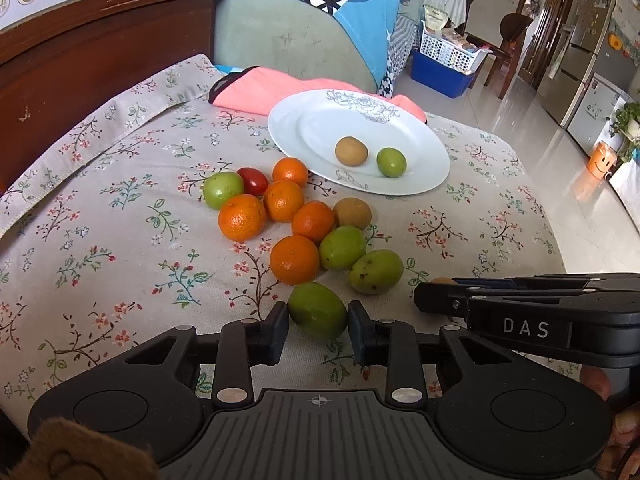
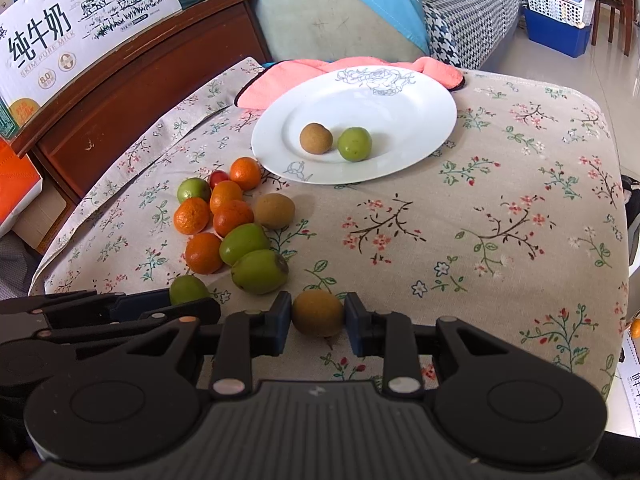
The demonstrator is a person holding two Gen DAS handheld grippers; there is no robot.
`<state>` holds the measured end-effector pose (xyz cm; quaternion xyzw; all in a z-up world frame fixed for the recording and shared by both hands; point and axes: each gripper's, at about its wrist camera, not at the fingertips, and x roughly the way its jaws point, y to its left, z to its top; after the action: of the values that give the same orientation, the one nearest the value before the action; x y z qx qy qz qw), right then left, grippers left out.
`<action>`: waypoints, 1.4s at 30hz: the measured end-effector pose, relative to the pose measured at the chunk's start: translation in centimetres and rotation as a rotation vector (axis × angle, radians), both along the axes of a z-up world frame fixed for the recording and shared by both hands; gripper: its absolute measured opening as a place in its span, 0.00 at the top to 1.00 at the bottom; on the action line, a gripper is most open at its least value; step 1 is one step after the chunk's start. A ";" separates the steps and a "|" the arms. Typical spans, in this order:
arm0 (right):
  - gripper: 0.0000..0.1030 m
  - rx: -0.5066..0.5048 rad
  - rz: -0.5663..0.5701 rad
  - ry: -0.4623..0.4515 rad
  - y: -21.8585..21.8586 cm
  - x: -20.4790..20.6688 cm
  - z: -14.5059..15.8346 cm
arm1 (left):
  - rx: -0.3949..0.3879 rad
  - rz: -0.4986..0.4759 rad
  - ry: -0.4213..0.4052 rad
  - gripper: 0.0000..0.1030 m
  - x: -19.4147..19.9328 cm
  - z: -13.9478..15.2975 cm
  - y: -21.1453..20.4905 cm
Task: Organize fruits
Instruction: 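Carry the kiwi and lime onto the white plate and open both tools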
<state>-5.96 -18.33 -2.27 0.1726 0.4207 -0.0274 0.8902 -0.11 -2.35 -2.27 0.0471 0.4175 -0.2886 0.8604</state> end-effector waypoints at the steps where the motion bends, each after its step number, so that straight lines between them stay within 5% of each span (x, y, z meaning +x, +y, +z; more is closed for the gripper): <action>1: 0.72 0.003 0.000 0.000 0.0 0.0 0.0 | -0.010 -0.002 -0.006 0.72 -0.1 0.2 0.1; 14: 0.72 -0.006 0.002 -0.034 0.0 -0.3 1.1 | -0.039 0.011 -0.033 0.71 0.1 1.5 0.1; 29: 0.72 0.044 -0.018 -0.178 -3.8 2.5 7.5 | -0.078 0.013 -0.095 0.71 4.7 5.6 -1.1; 42: 0.72 0.195 -0.163 -0.120 -8.8 7.3 5.5 | -0.066 -0.018 -0.050 0.71 10.3 4.6 -4.1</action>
<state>1.31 -27.09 3.22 0.2932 0.3521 -0.0484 0.8875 10.23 -6.43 2.36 0.0297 0.3856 -0.3088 0.8690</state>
